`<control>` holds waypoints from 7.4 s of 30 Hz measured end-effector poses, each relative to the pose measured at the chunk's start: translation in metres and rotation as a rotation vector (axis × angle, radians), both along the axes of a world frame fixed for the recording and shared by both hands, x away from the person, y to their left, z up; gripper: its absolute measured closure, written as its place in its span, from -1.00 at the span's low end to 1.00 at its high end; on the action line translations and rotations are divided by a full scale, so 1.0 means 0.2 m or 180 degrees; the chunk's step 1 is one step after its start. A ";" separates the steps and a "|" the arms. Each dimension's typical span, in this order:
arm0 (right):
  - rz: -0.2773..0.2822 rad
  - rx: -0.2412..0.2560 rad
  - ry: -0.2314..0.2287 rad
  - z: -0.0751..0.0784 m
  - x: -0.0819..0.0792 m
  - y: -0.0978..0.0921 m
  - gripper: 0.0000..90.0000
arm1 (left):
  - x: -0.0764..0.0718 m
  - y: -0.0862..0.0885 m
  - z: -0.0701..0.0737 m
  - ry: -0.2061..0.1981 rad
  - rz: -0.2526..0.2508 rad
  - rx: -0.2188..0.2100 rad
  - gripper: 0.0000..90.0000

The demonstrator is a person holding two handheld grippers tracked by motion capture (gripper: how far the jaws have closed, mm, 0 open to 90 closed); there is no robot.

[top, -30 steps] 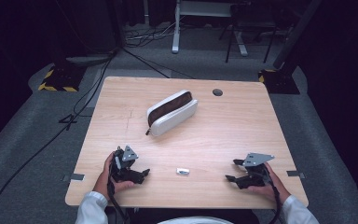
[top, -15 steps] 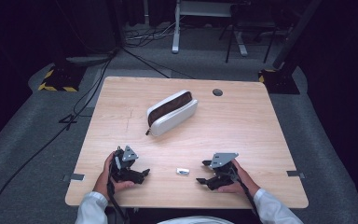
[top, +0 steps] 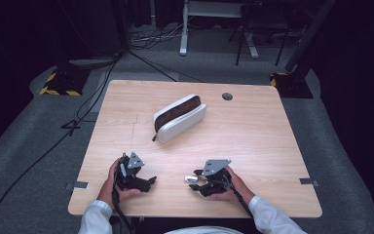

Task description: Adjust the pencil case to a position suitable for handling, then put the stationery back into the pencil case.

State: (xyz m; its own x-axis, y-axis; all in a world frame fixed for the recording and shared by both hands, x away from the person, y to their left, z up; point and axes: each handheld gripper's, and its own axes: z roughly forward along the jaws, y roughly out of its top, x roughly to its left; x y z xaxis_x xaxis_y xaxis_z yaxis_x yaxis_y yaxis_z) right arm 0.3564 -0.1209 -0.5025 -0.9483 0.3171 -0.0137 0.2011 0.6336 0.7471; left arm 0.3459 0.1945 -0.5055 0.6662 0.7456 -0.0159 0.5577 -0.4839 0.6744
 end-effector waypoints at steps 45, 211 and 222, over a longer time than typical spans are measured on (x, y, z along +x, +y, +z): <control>-0.1020 0.0141 0.0187 0.01 0.00 -0.99 0.63 | 0.45 -0.34 0.33 -0.0816 0.0059 -0.0404 -0.39; -0.1176 0.0711 -0.0241 0.34 0.09 -1.13 0.64 | -0.04 0.00 0.01 -0.0060 -0.0090 -0.0038 -0.65; -0.1047 0.0790 -0.0419 0.50 0.16 -1.06 0.64 | -0.03 0.00 0.00 -0.0042 -0.0085 -0.0048 -0.69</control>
State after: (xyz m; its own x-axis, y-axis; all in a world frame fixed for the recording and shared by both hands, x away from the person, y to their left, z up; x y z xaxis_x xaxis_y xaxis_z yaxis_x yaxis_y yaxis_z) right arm 0.3878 -0.3332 -0.4020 -0.7913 0.6113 -0.0131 0.2550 0.3495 0.9016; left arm 0.3389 0.1941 -0.5048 0.6861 0.7273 -0.0182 0.5357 -0.4881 0.6890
